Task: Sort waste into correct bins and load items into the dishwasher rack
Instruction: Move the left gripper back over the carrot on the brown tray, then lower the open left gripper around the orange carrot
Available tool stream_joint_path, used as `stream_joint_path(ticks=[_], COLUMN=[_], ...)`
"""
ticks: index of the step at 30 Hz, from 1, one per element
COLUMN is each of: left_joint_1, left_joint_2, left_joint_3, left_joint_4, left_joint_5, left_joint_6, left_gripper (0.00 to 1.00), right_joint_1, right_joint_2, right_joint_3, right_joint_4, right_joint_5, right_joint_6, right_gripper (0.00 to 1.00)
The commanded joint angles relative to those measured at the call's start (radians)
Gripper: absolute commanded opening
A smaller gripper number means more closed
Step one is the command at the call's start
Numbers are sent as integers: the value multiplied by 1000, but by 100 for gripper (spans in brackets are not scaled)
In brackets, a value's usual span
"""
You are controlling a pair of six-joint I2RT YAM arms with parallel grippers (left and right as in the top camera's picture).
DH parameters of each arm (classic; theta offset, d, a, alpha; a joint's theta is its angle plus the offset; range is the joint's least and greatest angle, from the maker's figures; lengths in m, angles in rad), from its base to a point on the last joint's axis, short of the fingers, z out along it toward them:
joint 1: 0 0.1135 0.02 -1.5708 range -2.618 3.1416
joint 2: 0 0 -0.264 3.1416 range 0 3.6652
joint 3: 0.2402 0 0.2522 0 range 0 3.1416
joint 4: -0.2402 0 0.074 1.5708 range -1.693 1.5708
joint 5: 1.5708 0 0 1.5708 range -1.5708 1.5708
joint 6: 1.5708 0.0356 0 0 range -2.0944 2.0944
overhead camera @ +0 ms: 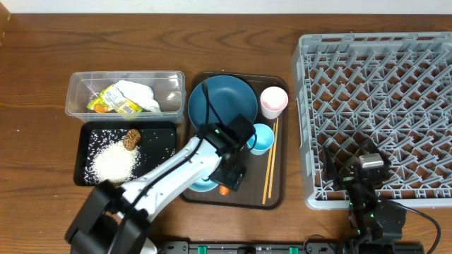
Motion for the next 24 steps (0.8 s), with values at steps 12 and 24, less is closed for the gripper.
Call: stream_joint_path(ticks=[12,24], left_joint_1=[-14,-61], left_joint_2=[-105,-43], left_joint_3=[61,30], left_joint_4=[-43,-101], left_joint_5=[265,252], left_joint_6=[64,92], left_gripper=[76,76], right_joint_1=[5,5], right_joint_2=[0,0], right_joint_3=[-1,-1], right_joint_4=[-4,-4], right_joint_5=[-4,-4], right_joint_6=[-13,-13], right_gripper=[99,99])
